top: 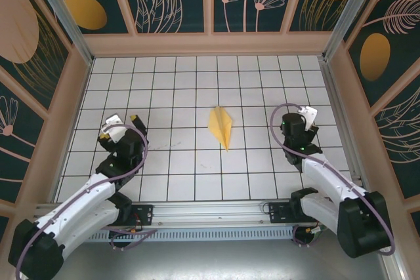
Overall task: Fold a paper plane with a square sheet of paper (pick it up from the middle)
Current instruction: Reset both arms
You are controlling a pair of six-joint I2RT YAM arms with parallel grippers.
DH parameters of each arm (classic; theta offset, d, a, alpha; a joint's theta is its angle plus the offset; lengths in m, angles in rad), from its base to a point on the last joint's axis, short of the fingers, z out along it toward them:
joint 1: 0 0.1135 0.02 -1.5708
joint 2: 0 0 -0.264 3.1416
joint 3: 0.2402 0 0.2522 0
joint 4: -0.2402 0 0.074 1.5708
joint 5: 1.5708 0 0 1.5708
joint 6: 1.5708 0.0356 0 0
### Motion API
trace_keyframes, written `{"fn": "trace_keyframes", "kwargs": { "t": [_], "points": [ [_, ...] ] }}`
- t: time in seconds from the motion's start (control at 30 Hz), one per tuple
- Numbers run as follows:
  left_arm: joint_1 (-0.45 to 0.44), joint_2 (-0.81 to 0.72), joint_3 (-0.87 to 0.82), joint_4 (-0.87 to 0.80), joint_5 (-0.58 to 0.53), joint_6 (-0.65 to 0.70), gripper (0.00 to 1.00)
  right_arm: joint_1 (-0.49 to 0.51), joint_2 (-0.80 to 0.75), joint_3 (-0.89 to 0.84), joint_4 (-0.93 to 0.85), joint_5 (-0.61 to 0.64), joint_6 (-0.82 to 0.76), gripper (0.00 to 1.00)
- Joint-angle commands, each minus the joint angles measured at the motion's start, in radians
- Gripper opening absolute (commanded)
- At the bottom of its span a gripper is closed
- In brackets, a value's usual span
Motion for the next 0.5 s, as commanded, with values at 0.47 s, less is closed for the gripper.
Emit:
{"fn": "trace_keyframes", "kwargs": {
  "t": [0.47],
  "points": [
    [0.145,0.338,-0.176,0.873,0.119,0.486,0.99,-0.205,0.36,-0.159,0.986,-0.47,-0.28,0.72]
  ]
}}
